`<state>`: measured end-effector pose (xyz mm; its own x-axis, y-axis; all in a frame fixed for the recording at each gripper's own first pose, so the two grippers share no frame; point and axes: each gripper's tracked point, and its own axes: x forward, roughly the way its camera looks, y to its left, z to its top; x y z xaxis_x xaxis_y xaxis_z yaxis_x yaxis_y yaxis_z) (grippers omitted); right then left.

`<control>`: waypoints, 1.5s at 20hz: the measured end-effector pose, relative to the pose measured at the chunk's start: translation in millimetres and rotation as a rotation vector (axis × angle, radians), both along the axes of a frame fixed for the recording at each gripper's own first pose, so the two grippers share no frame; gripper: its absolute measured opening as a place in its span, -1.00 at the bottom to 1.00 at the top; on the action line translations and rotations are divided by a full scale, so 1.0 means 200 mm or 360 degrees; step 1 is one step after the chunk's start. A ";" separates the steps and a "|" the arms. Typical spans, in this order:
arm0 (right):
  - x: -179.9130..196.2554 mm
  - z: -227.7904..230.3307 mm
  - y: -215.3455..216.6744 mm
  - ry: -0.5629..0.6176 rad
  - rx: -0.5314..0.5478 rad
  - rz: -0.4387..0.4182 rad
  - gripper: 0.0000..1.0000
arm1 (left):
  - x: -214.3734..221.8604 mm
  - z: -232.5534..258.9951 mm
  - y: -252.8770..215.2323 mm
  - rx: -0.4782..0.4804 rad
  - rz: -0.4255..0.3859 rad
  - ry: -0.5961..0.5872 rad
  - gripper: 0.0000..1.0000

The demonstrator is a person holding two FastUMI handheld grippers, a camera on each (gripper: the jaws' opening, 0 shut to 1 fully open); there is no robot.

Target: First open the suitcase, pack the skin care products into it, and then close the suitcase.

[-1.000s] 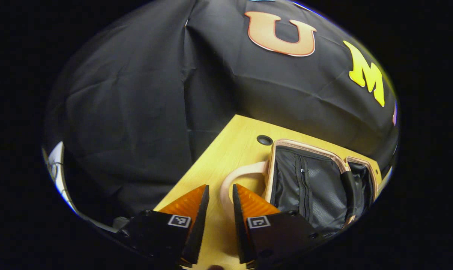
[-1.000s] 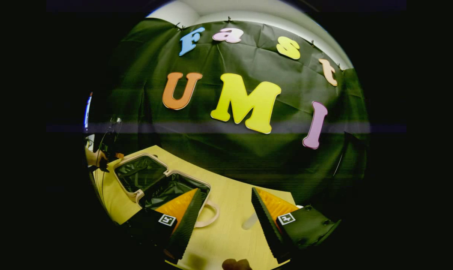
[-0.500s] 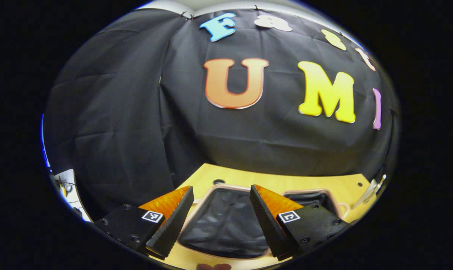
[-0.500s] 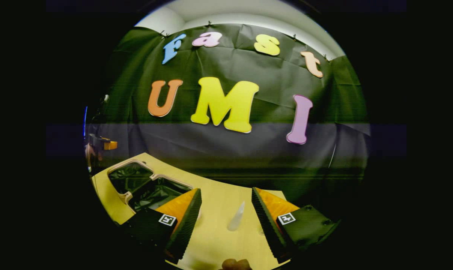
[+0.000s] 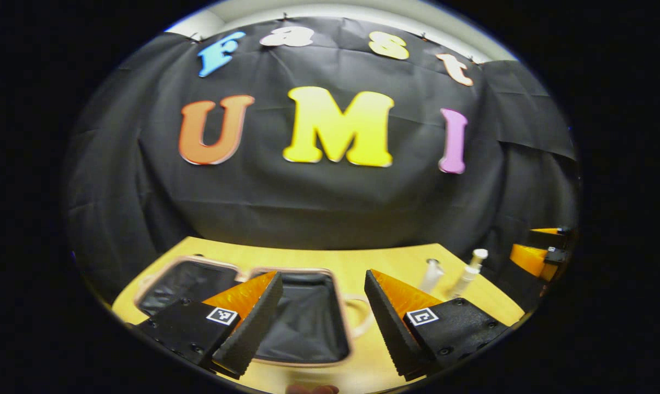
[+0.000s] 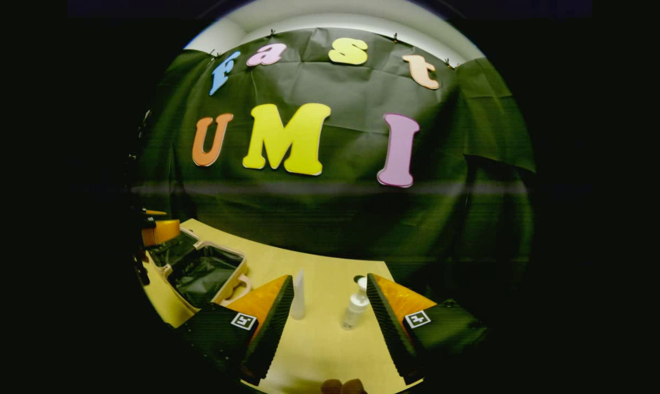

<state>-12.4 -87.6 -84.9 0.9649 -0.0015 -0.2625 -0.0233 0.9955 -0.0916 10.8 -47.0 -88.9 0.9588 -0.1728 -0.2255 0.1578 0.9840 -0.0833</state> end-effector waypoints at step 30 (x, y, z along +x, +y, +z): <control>-0.17 -0.30 -0.74 0.0304 -0.0029 -0.0167 0.59 | 0.63 -1.07 -1.04 0.0223 -0.0406 0.0483 0.39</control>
<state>-46.9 -236.2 -145.7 0.8918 -0.1057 -0.4398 0.0617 0.9916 -0.1132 136.9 -255.6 -303.2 0.7757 -0.3436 -0.5294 0.3866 0.9217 -0.0318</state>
